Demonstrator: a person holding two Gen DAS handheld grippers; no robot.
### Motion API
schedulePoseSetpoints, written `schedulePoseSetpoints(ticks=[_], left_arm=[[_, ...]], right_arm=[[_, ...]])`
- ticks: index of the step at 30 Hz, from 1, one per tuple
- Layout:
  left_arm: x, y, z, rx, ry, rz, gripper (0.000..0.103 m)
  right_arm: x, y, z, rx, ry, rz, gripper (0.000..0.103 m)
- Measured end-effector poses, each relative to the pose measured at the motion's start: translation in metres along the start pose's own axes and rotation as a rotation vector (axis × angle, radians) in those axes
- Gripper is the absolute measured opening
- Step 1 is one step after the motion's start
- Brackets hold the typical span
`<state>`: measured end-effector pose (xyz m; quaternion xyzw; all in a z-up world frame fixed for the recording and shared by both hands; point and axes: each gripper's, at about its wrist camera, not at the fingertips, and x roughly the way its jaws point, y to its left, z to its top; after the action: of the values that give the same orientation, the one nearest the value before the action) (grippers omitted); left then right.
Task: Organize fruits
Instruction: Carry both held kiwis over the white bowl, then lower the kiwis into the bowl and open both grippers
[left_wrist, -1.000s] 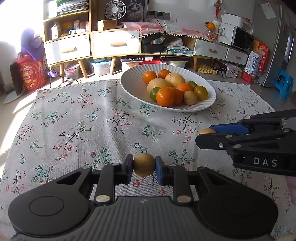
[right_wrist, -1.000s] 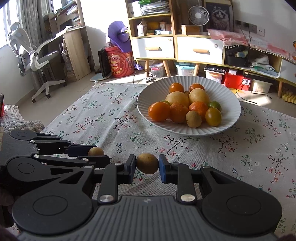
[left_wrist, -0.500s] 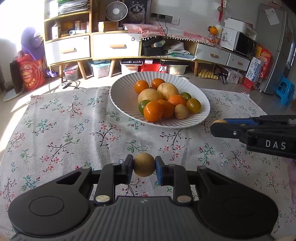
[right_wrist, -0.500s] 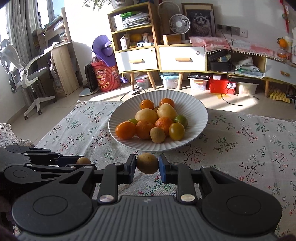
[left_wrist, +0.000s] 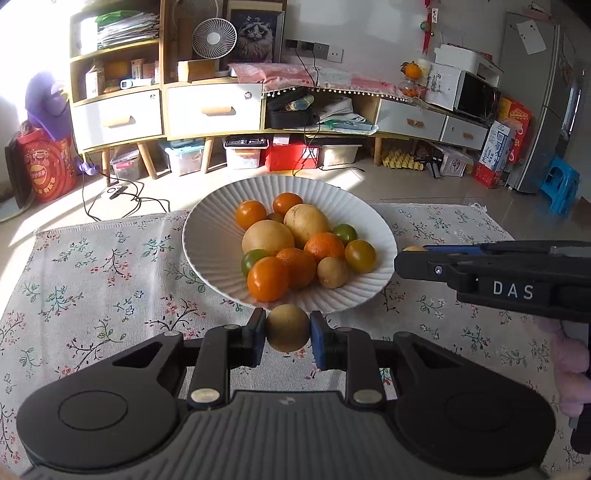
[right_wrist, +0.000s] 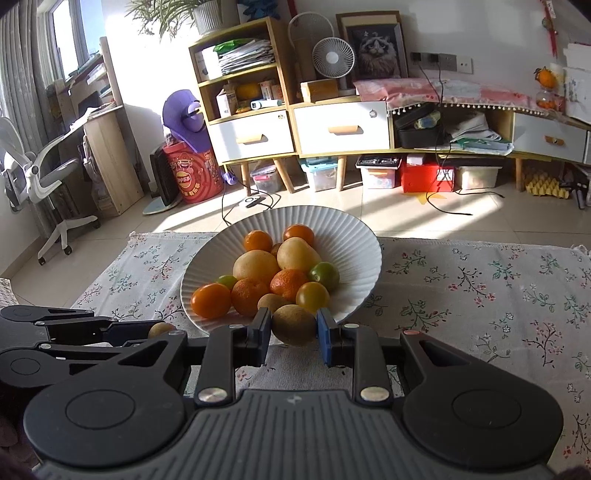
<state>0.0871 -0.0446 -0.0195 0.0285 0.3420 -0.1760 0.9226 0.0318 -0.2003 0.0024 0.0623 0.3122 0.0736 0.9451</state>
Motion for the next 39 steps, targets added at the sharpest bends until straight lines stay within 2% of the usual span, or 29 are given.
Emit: schedulePoseSetpoints(ticks=[9,15,24,34,39], left_arm=[[0.017,-0.005,0.022,-0.013,-0.015,-0.044,0.023],[0.037,-0.011,0.051,-0.018,-0.036,-0.080,0.023],[0.083,-0.024,0.080,-0.013,0.018,-0.129,0.023],[0.107,-0.030,0.084,0.011,0.079,-0.080,0.023],[0.105,-0.030,0.084,0.016,0.071,-0.063,0.024]], right_arm=[[0.013,-0.013,0.005,0.027,0.004,-0.003,0.024],[0.025,-0.023,0.012,0.067,-0.022,0.006,0.024],[0.036,-0.030,0.015,0.058,-0.037,-0.001,0.024],[0.041,-0.035,0.013,0.069,-0.021,0.011,0.024],[0.042,-0.035,0.015,0.075,-0.019,0.018,0.026]])
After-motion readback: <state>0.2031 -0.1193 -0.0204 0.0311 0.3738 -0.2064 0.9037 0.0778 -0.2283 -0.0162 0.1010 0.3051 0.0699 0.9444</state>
